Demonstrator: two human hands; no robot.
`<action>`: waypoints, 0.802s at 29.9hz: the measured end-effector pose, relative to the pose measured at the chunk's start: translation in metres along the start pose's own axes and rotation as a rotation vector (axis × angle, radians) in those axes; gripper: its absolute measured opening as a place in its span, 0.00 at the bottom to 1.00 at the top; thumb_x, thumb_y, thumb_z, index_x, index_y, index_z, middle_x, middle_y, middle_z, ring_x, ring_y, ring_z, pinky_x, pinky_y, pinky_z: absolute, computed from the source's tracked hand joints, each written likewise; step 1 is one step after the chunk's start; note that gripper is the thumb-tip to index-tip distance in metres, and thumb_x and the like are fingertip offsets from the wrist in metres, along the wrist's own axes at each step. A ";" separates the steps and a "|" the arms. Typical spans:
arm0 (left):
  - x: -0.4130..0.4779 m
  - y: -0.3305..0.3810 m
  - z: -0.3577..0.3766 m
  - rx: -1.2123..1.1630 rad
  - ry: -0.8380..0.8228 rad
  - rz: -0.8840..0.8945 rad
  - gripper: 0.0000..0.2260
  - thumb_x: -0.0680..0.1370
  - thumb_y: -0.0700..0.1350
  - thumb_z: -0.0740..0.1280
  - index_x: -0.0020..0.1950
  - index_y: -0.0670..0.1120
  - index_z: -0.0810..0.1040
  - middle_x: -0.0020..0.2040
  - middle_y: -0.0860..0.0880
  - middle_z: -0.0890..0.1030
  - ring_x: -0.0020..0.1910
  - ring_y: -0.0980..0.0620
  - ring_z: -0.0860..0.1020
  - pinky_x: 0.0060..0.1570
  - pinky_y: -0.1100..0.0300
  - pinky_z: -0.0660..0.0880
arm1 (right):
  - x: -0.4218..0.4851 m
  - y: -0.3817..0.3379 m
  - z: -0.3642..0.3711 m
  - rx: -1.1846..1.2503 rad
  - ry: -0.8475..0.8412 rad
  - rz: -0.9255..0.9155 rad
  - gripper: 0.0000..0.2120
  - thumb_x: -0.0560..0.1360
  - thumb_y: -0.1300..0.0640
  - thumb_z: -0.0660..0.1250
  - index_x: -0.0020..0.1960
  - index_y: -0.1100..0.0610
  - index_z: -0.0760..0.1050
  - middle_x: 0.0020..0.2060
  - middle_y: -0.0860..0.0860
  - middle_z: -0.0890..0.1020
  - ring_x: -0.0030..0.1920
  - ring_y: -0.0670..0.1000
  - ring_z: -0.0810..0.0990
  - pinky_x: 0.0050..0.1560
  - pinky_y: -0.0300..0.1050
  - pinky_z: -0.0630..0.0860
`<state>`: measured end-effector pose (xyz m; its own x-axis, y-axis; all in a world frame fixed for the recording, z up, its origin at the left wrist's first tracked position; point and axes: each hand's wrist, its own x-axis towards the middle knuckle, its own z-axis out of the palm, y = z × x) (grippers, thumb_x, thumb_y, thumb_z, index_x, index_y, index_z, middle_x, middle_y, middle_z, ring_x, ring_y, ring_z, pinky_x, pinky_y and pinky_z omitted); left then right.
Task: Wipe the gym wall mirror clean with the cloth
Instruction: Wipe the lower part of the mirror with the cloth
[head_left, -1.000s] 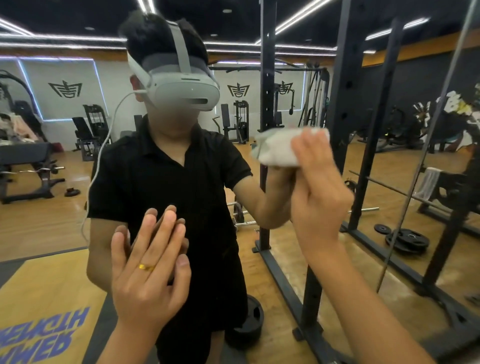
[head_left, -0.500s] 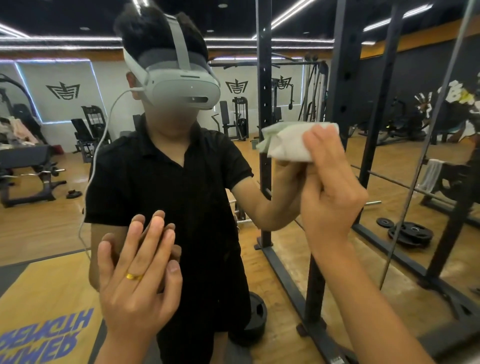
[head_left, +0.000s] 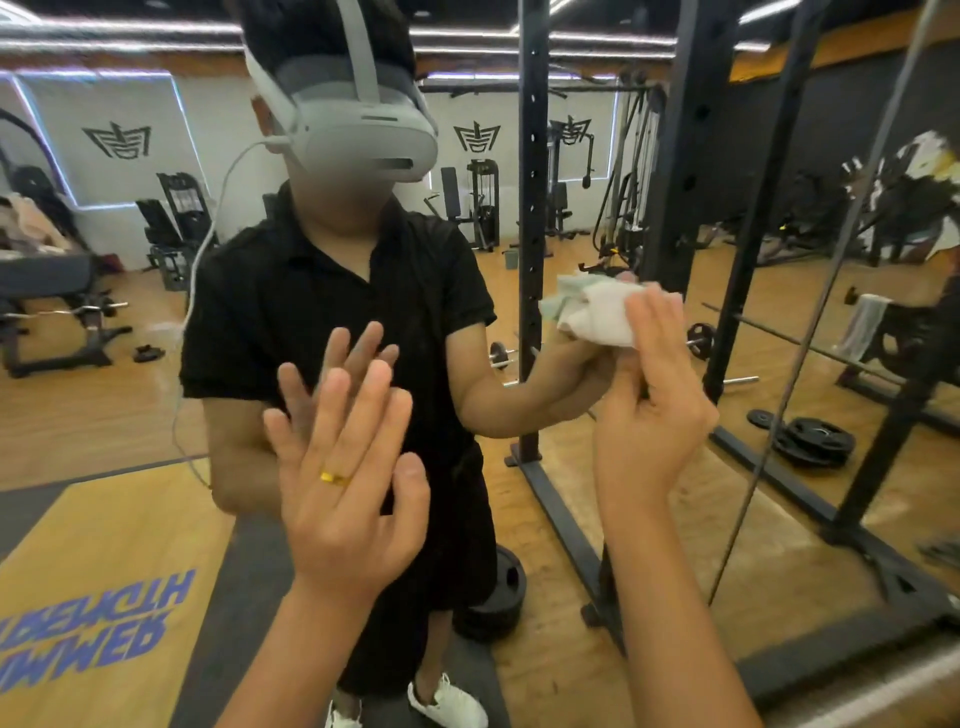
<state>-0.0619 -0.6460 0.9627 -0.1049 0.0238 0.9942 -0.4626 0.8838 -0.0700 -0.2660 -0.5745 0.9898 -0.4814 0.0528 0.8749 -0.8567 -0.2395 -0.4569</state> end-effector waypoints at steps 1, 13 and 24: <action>0.006 0.011 0.008 -0.039 0.005 0.017 0.15 0.82 0.39 0.62 0.68 0.36 0.75 0.70 0.39 0.75 0.79 0.45 0.64 0.79 0.39 0.51 | 0.015 0.001 0.001 0.005 0.020 0.004 0.19 0.81 0.68 0.64 0.71 0.61 0.74 0.71 0.55 0.75 0.75 0.56 0.72 0.73 0.51 0.73; -0.005 0.042 0.066 0.008 -0.110 0.045 0.16 0.81 0.41 0.63 0.69 0.42 0.79 0.72 0.43 0.76 0.76 0.44 0.68 0.79 0.41 0.55 | -0.020 0.023 -0.017 -0.081 -0.026 -0.045 0.17 0.82 0.64 0.63 0.71 0.60 0.73 0.70 0.54 0.75 0.73 0.56 0.74 0.67 0.57 0.77; -0.009 0.042 0.069 0.046 -0.073 0.050 0.14 0.81 0.40 0.63 0.65 0.41 0.80 0.69 0.42 0.78 0.74 0.41 0.71 0.80 0.42 0.54 | 0.007 0.048 -0.037 -0.038 -0.003 0.080 0.21 0.81 0.67 0.66 0.73 0.57 0.72 0.71 0.48 0.74 0.74 0.50 0.74 0.72 0.44 0.73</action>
<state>-0.1409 -0.6414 0.9456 -0.1924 0.0318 0.9808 -0.4946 0.8601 -0.1249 -0.3173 -0.5494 0.9685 -0.5483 0.0319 0.8357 -0.8217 -0.2062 -0.5312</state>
